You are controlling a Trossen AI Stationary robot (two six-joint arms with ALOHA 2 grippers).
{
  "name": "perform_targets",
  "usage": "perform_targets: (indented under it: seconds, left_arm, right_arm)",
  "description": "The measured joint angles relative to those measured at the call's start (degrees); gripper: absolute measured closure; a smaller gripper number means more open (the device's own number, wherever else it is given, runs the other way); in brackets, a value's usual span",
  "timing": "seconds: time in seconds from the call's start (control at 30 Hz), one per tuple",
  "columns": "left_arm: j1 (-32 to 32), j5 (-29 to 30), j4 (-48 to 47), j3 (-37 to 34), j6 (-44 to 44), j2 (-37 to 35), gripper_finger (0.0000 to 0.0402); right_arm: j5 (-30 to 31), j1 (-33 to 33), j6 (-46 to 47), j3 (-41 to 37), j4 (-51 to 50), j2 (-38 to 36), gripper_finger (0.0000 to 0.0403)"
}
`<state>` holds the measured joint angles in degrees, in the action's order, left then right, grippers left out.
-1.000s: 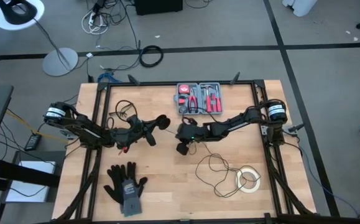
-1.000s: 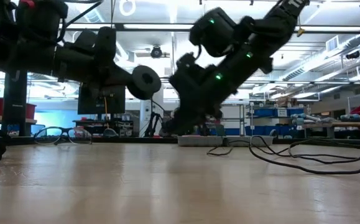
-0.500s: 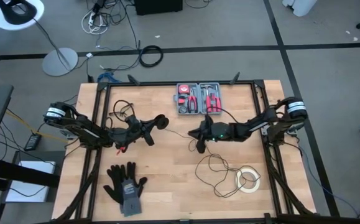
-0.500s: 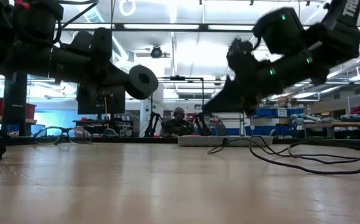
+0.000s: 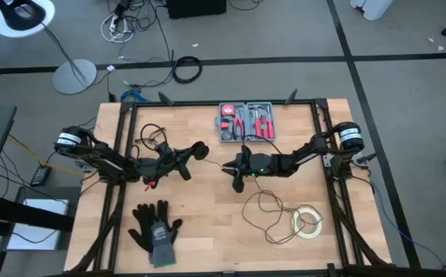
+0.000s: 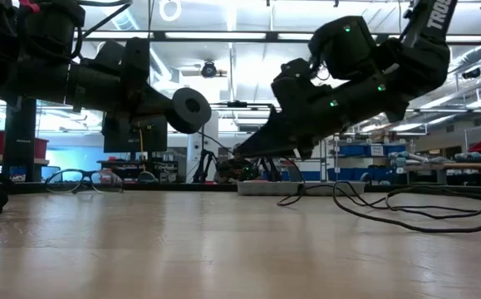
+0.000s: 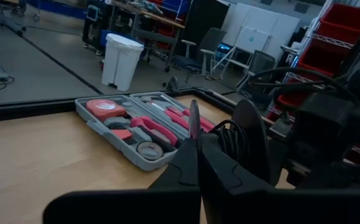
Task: Coil cords
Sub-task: Coil the black wire onto the black spool
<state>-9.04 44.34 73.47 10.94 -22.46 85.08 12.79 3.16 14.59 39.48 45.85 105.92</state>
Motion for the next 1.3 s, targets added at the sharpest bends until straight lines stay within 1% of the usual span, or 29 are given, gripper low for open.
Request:
perform_targets:
  seconds: [0.13,0.3,0.37,0.43,0.6,0.63,0.77,0.9,1.03,1.1,1.2,1.3]
  left_arm:
    - [0.04,0.1,-0.1,0.0,0.2,0.0,0.0401]
    - [0.02,0.05,0.39,0.0,1.05,0.0,0.0401]
    - [0.02,0.05,0.44,0.0,1.05,0.0,0.0401]
    - [0.02,0.05,0.44,0.0,1.05,0.0,0.0401]
    - [0.02,0.05,0.43,0.0,1.03,0.0,0.0401]
    - [0.02,0.05,0.41,0.0,1.04,0.0,0.0401]
    - [0.02,0.02,0.35,0.0,1.03,0.0,0.0401]
    - [0.02,-0.02,0.28,0.0,1.02,0.0,0.0401]
    - [0.02,-0.03,-0.03,0.0,0.87,0.0,0.0401]
    - [0.02,-0.04,-1.03,0.0,0.79,0.0,0.0401]
    - [0.02,-0.06,-3.18,0.0,-0.8,0.0,0.0401]
    - [0.04,0.09,-4.48,0.0,-1.81,0.0,0.0401]
  right_arm:
    - [0.86,0.0,-0.81,-0.06,-1.62,-0.04,0.0281]
    - [1.97,0.0,-0.13,-0.09,-3.68,-0.08,0.0282]
    - [2.0,0.0,0.08,-0.02,-3.96,-0.08,0.0292]
    - [2.02,0.0,0.15,-0.03,-4.15,-0.08,0.031]
    - [2.04,0.0,0.17,-0.03,-3.94,-0.08,0.0384]
    - [2.09,0.0,0.17,-0.03,-3.92,-0.08,0.0393]
    - [4.59,-1.0,1.76,-0.03,-3.96,-0.08,0.0395]
    - [5.07,-4.67,2.86,0.67,-4.51,-0.08,0.0399]
    - [1.75,-8.32,3.26,5.29,-4.83,-0.08,0.04]
    - [0.48,-9.19,1.21,8.93,-6.07,-0.08,0.0401]
    - [-0.28,-9.2,-4.09,15.63,-10.9,-0.08,0.0401]
    - [-0.9,-8.12,-8.8,22.9,-18.51,-0.08,0.0402]
